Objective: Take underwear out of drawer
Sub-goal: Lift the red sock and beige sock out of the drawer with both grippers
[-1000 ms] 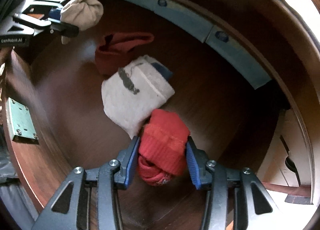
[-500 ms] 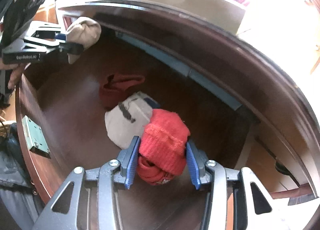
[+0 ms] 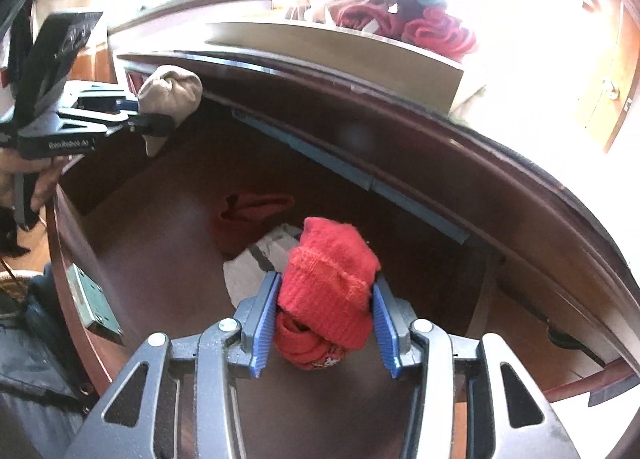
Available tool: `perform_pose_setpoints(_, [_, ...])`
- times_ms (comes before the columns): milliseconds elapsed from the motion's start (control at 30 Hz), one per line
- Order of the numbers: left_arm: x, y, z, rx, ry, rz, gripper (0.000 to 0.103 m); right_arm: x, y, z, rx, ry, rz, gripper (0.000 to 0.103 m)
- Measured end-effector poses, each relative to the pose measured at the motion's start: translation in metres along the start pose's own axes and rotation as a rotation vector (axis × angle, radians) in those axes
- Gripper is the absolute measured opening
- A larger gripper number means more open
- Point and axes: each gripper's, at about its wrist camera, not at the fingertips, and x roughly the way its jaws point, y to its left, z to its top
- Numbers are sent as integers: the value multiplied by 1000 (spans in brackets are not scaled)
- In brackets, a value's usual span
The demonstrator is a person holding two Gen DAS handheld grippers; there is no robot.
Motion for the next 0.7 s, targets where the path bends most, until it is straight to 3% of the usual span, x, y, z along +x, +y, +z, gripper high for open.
perform_pose_setpoints(700, [-16,8,-4,-49,-114,56,25,-39,-15,-24,115,-234,-13,47])
